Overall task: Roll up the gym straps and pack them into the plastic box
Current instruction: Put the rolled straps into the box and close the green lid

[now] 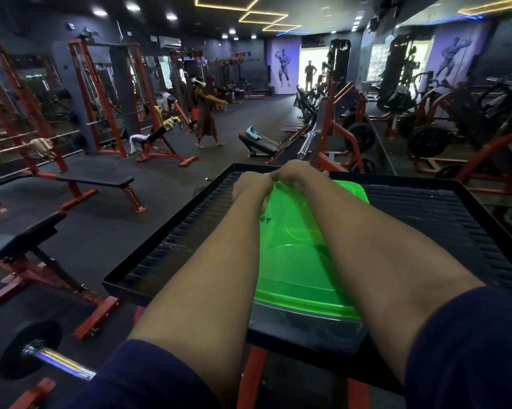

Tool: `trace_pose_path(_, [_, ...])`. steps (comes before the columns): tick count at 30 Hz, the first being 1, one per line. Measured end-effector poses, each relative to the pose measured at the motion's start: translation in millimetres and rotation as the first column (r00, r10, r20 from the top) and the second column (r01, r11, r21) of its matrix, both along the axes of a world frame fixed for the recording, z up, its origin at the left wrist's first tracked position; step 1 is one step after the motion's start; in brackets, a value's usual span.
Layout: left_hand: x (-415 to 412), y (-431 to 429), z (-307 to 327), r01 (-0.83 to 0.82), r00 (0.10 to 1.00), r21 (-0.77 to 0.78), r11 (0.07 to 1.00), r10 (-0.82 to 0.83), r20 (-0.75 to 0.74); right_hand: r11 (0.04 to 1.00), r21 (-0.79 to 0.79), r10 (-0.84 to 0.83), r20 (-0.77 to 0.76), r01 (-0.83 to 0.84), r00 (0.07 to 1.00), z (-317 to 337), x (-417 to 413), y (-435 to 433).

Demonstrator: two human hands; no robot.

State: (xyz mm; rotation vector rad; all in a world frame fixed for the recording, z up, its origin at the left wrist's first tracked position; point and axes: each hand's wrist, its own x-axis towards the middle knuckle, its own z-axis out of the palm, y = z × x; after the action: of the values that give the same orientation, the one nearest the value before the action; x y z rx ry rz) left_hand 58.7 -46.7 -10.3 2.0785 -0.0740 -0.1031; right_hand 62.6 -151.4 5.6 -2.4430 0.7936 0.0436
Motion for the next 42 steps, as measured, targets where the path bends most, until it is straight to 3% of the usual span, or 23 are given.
trace_pose_path(4, [-4.6,0.1,0.9,0.020,0.997,0.106,0.994,-0.028,0.075,0.980,-0.201,0.005,0.083,0.012,0.996,-1.3,-23.8,4.6])
trace_pose_path(8, [-17.5,-3.5,5.0,0.069,0.976,0.339,0.938,-0.133,0.170,0.959,-0.267,0.125,0.093,-0.097,0.988,-0.1,-39.6,8.1])
trace_pose_path(12, [-22.2,-8.8,4.0,0.196,0.876,0.525,0.829,-0.388,0.286,0.972,-0.224,0.080,0.034,-0.070,0.996,1.2,-58.3,-3.5])
trace_pose_path(15, [-25.4,-15.1,3.0,0.256,0.784,0.666,0.701,-0.553,0.281,0.942,-0.335,-0.031,-0.015,0.024,0.999,-2.5,-80.6,-25.6])
trace_pose_path(17, [-27.9,-18.4,2.8,0.265,0.715,0.747,0.609,-0.644,0.271,0.947,-0.301,-0.114,0.004,0.110,0.994,-4.2,-92.7,-34.3])
trace_pose_path(19, [-30.9,-21.9,3.8,0.290,0.656,0.803,0.520,-0.719,0.229,0.965,-0.205,-0.159,0.055,0.167,0.986,-3.7,-102.9,-40.4])
trace_pose_path(22, [-35.2,-31.3,4.3,0.327,0.690,0.817,0.475,-0.710,0.137,0.951,0.181,-0.282,0.182,0.250,0.942,-4.8,-114.1,-55.2])
trace_pose_path(26, [-45.6,-36.0,3.4,0.302,0.758,0.813,0.498,-0.643,0.112,0.697,0.699,-0.437,0.240,0.158,0.867,-10.3,-140.1,-55.1])
trace_pose_path(28, [-50.1,-34.0,3.8,0.301,0.751,0.821,0.485,-0.651,0.109,0.626,0.767,-0.488,0.241,0.144,0.839,-14.8,-142.3,-56.8])
trace_pose_path(32, [-51.6,-29.3,4.5,0.307,0.737,0.831,0.463,-0.668,0.100,0.623,0.767,-0.521,0.258,0.156,0.814,-18.8,-129.3,-63.4])
trace_pose_path(35, [-53.5,-25.5,6.8,0.369,0.686,0.823,0.433,-0.724,0.073,0.697,0.681,-0.545,0.299,0.225,0.784,-41.0,-108.0,-85.1])
trace_pose_path(37, [-58.0,-18.4,11.5,0.459,0.609,0.784,0.418,-0.790,0.065,0.811,0.520,-0.500,0.378,0.268,0.779,-24.0,-127.1,-60.1])
trace_pose_path(39, [-61.9,-9.2,16.7,0.505,0.598,0.725,0.468,-0.796,0.097,0.943,0.113,-0.332,0.415,0.314,0.847,-10.1,-143.4,-38.7])
trace_pose_path(41, [-70.3,-5.1,21.5,0.411,0.661,0.767,0.493,-0.740,0.122,0.917,-0.313,-0.136,0.338,0.248,0.931,-1.4,-149.2,-25.2])
trace_pose_path(42, [-76.9,-4.6,21.6,0.350,0.709,0.807,0.475,-0.698,0.103,0.902,-0.398,-0.056,0.274,0.166,0.960,1.0,-151.3,-17.2])
